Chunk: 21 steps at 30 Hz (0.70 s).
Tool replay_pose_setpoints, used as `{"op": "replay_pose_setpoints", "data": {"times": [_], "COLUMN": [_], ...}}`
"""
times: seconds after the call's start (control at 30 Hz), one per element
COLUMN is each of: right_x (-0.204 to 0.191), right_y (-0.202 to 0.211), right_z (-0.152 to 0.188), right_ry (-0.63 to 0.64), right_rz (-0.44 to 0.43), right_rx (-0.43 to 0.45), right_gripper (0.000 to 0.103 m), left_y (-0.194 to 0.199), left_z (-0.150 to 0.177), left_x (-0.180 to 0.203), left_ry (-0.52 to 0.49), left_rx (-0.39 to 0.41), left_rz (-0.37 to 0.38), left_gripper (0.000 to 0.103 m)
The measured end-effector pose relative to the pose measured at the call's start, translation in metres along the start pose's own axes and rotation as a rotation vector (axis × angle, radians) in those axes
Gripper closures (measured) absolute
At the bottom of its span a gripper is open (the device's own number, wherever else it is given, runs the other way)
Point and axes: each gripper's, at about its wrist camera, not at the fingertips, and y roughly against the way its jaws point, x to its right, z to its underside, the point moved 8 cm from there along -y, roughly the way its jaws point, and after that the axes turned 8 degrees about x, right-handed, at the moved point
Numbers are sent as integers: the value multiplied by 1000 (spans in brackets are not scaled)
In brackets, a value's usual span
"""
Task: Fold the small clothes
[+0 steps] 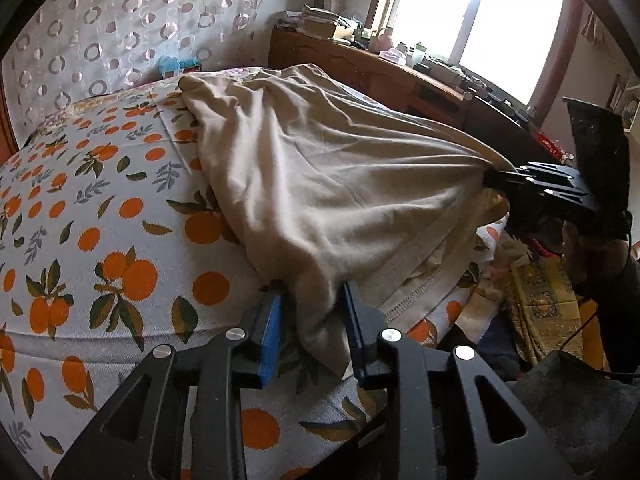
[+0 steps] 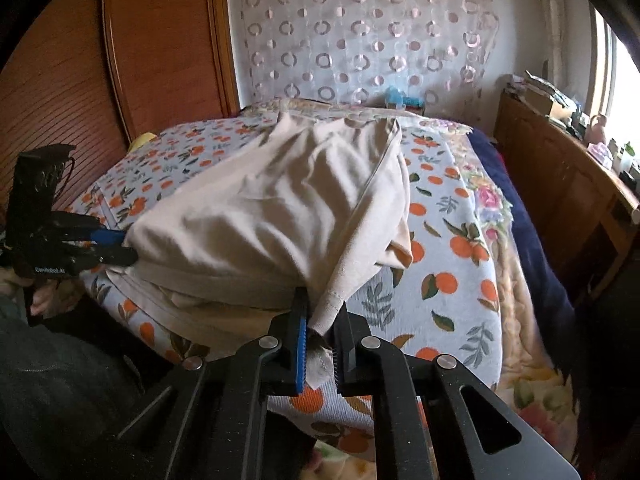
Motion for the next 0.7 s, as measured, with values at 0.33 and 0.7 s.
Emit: {"op": "replay_pose_setpoints", "data": {"times": [0.33, 0.7], "right_x": [6, 11], "right_y": [15, 9], "right_z": [-13, -38], "right_ry": [-23, -29], "right_rz": [-6, -13], "right_rx": [63, 132], "right_gripper": [93, 94], "left_y": [45, 42], "left_z": [-30, -60], "left_x": [16, 4], "left_ry": [6, 3], "left_rx": [150, 182], "left_rz": [94, 80], "left_gripper": [99, 99]}}
